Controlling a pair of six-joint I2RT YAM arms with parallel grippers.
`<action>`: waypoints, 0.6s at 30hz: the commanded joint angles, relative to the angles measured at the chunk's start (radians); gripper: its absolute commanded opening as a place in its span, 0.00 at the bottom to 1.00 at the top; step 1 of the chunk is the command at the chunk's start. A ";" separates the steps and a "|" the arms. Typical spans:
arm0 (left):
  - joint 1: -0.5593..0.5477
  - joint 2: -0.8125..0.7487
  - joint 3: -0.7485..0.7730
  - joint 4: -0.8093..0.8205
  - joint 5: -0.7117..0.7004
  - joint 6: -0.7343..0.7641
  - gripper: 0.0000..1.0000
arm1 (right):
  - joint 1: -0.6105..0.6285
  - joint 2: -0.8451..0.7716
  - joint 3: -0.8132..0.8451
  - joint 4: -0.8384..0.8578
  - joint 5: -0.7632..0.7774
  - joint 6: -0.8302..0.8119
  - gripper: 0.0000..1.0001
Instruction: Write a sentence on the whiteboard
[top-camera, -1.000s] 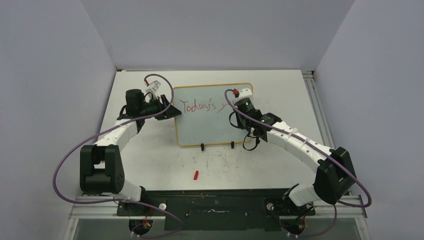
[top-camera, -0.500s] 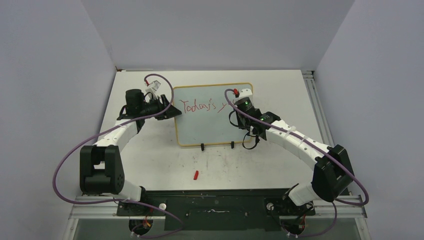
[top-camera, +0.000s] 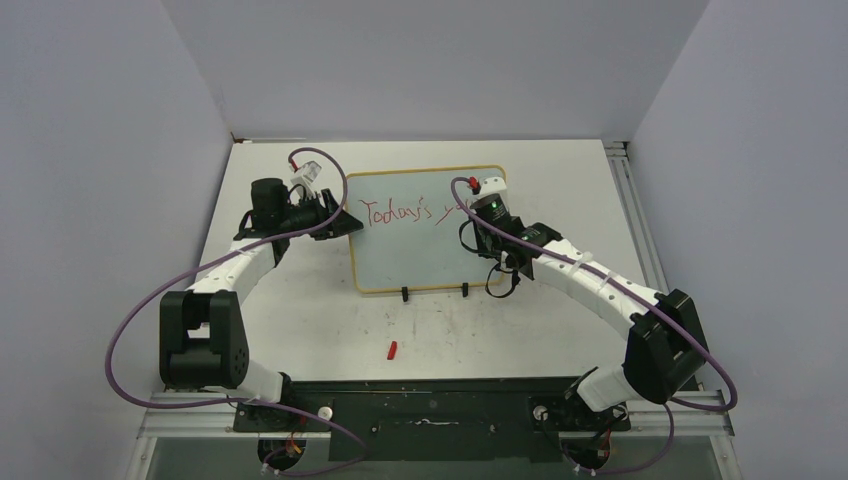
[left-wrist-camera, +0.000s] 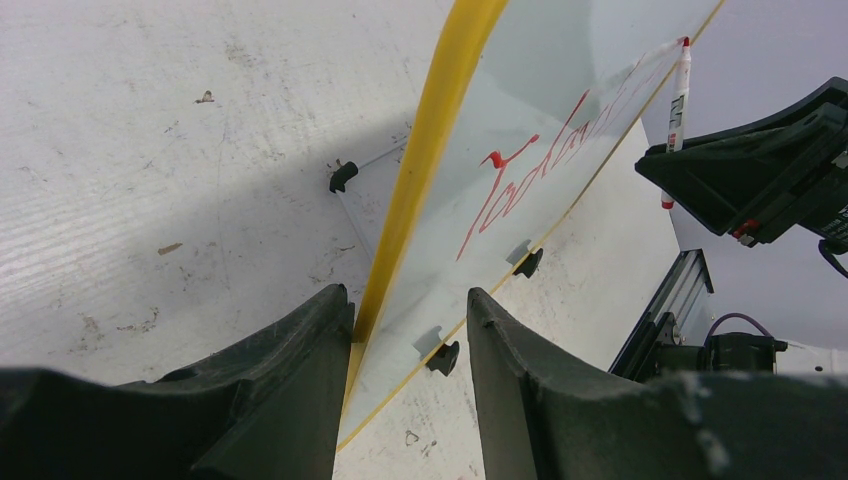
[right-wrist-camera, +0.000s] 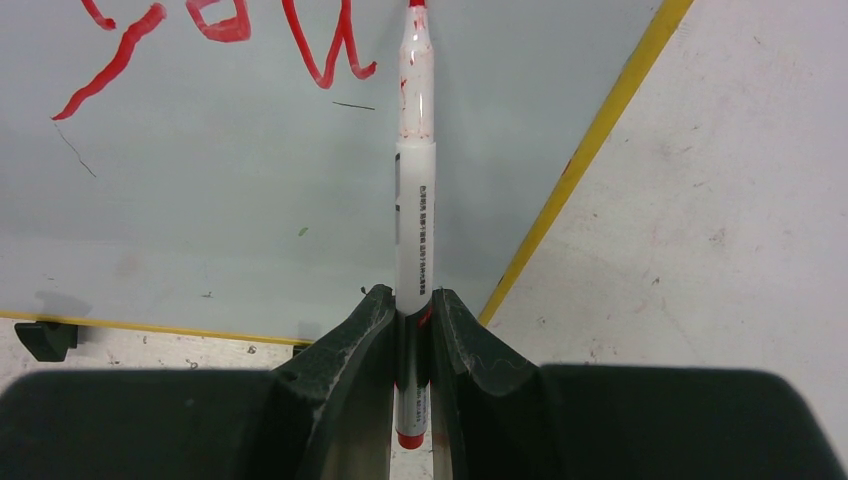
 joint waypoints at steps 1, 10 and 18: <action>-0.010 -0.046 0.010 0.024 0.041 0.007 0.44 | -0.006 -0.022 -0.011 0.001 0.000 0.017 0.05; -0.010 -0.046 0.009 0.025 0.042 0.006 0.43 | -0.001 -0.052 -0.073 0.004 -0.028 0.043 0.05; -0.011 -0.048 0.009 0.025 0.041 0.007 0.43 | 0.012 -0.062 -0.096 0.013 -0.029 0.059 0.05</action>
